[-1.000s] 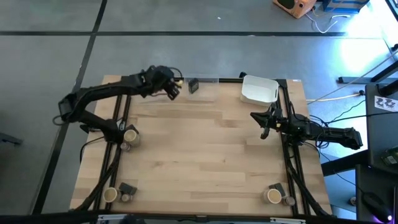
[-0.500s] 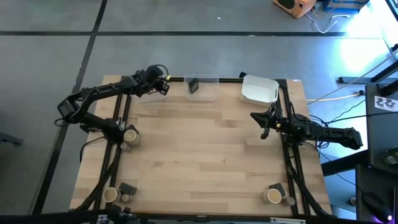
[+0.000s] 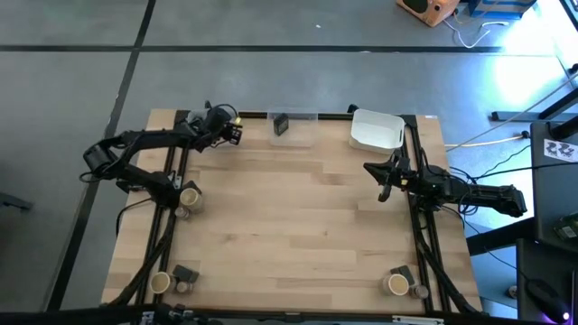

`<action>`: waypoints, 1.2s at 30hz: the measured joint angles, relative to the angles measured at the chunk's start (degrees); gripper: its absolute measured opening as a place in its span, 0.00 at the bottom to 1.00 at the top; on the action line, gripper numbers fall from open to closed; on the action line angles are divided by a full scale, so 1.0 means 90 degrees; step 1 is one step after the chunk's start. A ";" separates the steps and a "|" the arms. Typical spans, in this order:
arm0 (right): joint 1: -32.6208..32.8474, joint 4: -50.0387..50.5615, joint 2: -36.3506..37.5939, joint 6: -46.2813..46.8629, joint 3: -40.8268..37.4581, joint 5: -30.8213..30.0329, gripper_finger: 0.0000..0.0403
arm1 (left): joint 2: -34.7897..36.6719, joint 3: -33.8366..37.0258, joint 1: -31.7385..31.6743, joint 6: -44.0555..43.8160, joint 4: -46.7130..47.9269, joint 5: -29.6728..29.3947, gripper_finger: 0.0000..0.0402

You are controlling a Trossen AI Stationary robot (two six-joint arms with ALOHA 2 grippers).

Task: Sort spices by type
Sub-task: Put the center brown seasoning bottle into the left transparent bin, then put the top left brown seasoning bottle into the left transparent bin

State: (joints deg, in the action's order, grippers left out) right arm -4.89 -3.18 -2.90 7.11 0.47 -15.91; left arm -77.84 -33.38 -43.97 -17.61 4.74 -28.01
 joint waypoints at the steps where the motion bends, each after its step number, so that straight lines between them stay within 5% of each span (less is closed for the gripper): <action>1: -0.0002 0.0000 0.0001 0.0000 0.0000 0.0001 0.06 | 0.0000 0.0065 -0.0011 -0.0008 -0.0063 0.0040 0.44; 10: -0.0001 -0.0010 -0.0002 0.0004 -0.0002 0.0008 0.06 | 0.0000 0.0162 -0.0038 -0.0059 -0.0102 0.0112 0.45; 22: 0.0000 -0.0012 0.0001 0.0007 -0.0002 0.0049 0.06 | 0.0038 0.0162 -0.0038 -0.0045 -0.0051 0.0241 0.58; 31: 0.0000 -0.0015 0.0000 0.0007 0.0000 0.0052 0.06 | 0.0963 -0.0462 0.0068 0.0183 0.1207 0.0283 0.58; 36: -0.0002 -0.0015 0.0001 0.0007 -0.0002 0.0053 0.06 | 0.1607 -0.0765 0.0520 0.0578 0.1296 0.1123 0.58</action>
State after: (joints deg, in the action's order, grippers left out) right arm -4.90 -3.31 -2.90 7.18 0.45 -15.43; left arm -63.38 -40.27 -39.29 -12.41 16.40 -17.90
